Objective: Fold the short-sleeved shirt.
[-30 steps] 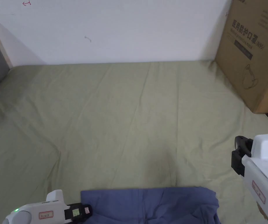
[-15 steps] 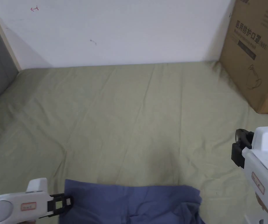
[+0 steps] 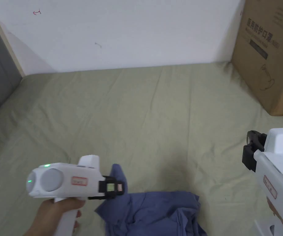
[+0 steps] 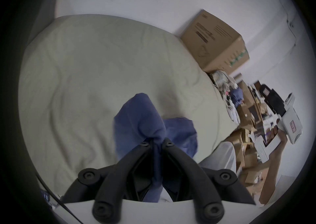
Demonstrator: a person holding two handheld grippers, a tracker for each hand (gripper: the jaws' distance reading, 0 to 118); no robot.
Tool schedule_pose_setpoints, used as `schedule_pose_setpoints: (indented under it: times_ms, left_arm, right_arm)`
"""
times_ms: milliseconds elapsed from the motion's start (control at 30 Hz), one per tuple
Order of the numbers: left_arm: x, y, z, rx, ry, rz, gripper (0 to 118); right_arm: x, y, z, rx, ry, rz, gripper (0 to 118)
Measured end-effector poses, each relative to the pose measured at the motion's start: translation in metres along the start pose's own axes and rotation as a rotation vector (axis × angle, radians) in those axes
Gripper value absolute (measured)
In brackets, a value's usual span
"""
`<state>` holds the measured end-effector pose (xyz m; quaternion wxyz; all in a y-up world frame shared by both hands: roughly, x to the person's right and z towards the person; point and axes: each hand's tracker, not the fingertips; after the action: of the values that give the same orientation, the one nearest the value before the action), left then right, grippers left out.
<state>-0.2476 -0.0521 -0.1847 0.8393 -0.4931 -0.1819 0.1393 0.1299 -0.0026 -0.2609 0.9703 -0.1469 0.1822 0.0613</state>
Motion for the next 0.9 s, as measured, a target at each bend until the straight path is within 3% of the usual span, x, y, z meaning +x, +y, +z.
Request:
schedule_pose_setpoints:
  times_ms: [400, 700, 767, 800, 833, 900]
  left_arm:
    - [0.078, 0.027, -0.169, -0.228, 0.029, -0.087, 7]
    - [0.092, 0.015, -0.208, -0.239, 0.024, -0.085, 8]
    - [0.094, 0.015, -0.197, -0.227, 0.011, -0.098, 22]
    - [0.095, 0.016, -0.186, -0.209, -0.021, -0.100, 36]
    - [0.097, 0.016, -0.175, -0.181, -0.062, -0.091, 63]
    - [0.100, 0.017, -0.148, -0.076, -0.127, -0.057, 95]
  right_arm:
    - [0.031, -0.011, 0.017, -0.019, -0.071, 0.001, 0]
    - [0.037, -0.015, 0.020, -0.040, -0.097, 0.005, 0]
    - [0.036, -0.014, 0.020, -0.038, -0.095, 0.006, 0]
    - [0.035, -0.012, 0.020, -0.036, -0.094, 0.004, 0]
    - [0.034, -0.011, 0.020, -0.032, -0.092, 0.003, 0]
    - [0.032, -0.008, 0.020, -0.026, -0.089, 0.000, 0]
